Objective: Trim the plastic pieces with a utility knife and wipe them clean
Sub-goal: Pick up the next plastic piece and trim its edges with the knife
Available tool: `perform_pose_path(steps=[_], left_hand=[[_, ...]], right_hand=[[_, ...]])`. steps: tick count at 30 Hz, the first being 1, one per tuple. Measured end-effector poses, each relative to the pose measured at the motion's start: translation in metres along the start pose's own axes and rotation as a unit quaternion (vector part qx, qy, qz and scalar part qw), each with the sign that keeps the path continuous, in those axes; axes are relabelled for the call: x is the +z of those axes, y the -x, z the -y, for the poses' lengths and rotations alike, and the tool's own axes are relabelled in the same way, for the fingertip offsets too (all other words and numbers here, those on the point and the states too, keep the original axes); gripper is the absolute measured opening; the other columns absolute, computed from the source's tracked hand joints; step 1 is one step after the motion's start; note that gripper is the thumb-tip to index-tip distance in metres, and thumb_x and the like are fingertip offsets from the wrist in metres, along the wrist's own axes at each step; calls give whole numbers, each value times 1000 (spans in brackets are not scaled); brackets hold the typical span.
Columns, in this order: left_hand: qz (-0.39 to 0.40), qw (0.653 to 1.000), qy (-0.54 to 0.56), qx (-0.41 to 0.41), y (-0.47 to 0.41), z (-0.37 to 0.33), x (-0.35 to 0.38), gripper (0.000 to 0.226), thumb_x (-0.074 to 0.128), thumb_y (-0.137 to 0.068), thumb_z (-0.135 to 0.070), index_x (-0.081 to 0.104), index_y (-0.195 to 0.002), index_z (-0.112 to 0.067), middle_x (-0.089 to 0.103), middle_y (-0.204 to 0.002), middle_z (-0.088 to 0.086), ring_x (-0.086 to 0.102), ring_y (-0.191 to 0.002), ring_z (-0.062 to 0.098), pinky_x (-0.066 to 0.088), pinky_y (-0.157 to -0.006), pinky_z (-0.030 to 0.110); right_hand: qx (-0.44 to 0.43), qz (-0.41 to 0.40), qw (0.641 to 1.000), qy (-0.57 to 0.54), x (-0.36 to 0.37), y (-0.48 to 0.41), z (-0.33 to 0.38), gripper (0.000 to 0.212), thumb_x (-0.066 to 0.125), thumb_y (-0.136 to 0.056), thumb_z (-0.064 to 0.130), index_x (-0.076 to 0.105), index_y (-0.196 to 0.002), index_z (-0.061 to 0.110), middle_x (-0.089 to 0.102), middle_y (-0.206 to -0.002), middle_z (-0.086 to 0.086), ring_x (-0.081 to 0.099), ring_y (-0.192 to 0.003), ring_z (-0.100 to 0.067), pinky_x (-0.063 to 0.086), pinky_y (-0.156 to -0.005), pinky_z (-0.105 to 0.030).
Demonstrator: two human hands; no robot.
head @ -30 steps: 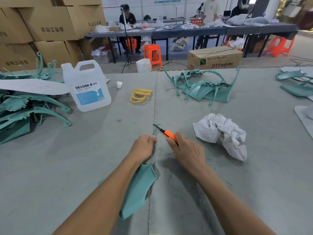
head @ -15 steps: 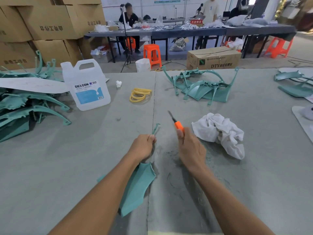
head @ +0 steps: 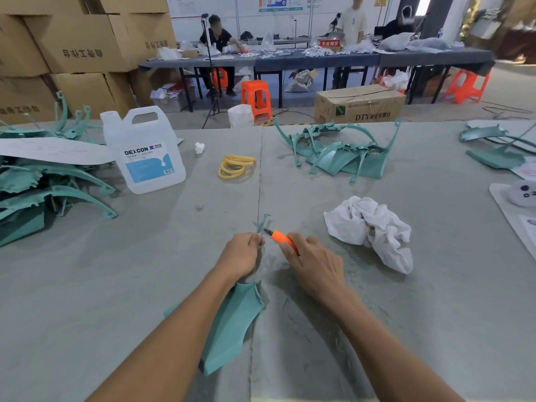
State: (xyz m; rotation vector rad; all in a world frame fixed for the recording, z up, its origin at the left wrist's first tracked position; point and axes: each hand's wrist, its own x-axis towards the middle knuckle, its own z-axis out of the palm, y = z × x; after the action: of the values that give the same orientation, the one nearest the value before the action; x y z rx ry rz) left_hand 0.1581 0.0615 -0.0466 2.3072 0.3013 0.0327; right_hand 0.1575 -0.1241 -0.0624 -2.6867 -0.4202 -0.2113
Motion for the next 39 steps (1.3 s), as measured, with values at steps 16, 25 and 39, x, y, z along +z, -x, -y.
perform_pose_path(steps=[16,25,39], left_hand=[[-4,1000,6,-4,0,2,0,35,38,-107,-30,71,-99,-22,70,-108,1,62,-100,20,41,-82,27],[-30,991,-88,99,17,-8,-9,47,38,-104,-51,57,-137,-25,67,-126,8,58,-121,33,45,-99,42],[-21,966,-256,22,149,49,-18,124,14,-66,-98,13,-159,-16,6,-168,2,1,-153,17,-1,-124,39]], right_hand=[[87,-56,979,-175,-4,-3,2,41,21,-98,68,38,-93,30,50,-90,-1,53,-77,-29,37,-61,-38],[71,-51,974,-209,-6,-9,-8,38,31,-103,62,42,-88,28,54,-81,1,53,-75,-23,35,-64,-38],[-104,56,993,-25,-41,45,5,51,15,-88,78,43,-110,41,51,-60,9,59,-60,-19,38,-51,-35]])
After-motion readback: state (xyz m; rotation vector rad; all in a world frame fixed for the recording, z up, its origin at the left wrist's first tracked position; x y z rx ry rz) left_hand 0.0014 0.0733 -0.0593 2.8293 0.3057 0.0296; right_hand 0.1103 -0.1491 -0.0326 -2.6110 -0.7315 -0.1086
